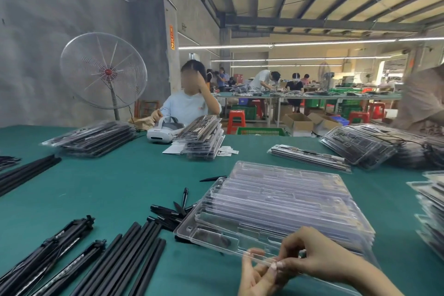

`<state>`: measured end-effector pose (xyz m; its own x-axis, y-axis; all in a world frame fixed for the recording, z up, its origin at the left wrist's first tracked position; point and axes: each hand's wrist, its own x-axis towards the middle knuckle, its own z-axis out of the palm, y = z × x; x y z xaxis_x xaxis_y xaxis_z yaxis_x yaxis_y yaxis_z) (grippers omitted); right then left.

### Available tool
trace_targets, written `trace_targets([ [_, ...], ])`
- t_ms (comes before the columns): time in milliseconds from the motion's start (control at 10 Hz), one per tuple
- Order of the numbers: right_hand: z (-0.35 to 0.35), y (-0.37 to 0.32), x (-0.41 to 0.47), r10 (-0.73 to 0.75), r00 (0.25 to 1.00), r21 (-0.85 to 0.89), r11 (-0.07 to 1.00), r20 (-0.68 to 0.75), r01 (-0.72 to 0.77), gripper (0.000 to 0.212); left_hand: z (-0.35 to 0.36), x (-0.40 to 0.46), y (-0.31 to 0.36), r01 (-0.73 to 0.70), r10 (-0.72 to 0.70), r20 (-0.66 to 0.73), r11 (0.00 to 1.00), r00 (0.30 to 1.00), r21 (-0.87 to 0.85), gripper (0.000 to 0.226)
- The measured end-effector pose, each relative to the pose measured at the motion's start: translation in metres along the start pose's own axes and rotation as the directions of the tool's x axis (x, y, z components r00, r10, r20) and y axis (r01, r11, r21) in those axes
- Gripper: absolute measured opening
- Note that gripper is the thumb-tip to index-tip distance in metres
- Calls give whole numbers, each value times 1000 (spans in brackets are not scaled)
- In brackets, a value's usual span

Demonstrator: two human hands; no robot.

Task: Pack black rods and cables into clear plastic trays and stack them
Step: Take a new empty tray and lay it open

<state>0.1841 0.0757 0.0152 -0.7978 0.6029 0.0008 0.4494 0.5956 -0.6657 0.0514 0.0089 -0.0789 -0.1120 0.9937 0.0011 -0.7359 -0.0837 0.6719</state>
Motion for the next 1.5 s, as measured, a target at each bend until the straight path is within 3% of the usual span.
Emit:
trace_targets([
  [200, 2, 3, -1, -4, 1000, 7, 1000, -30, 4, 12, 3, 1, 2, 58, -58, 8, 991, 998, -122, 28],
  [500, 5, 2, 0, -49, 997, -51, 998, -62, 46, 14, -1, 6, 3, 78, -80, -62, 996, 995, -45, 22],
  [800, 1, 5, 2, -18, 1000, 80, 997, -7, 18, 16, -3, 9, 5, 61, -50, -81, 989, 995, 134, 21],
  [1100, 1, 4, 4, -6, 1000, 5, 1000, -19, 6, 20, -3, 4, 6, 115, -104, -71, 977, 992, 179, 23],
  [1300, 10, 8, -6, -62, 994, 20, 998, -93, 64, 9, 6, -3, 6, 122, -116, -61, 988, 991, 94, 36],
  [1400, 11, 20, -7, -20, 975, 119, 992, -220, 47, 9, 4, -7, 14, 201, -198, -45, 978, 979, 61, 39],
  [1500, 1, 37, -1, 20, 869, 24, 1000, -494, -9, 13, -1, -8, 12, 168, -164, -46, 980, 985, 106, 52],
])
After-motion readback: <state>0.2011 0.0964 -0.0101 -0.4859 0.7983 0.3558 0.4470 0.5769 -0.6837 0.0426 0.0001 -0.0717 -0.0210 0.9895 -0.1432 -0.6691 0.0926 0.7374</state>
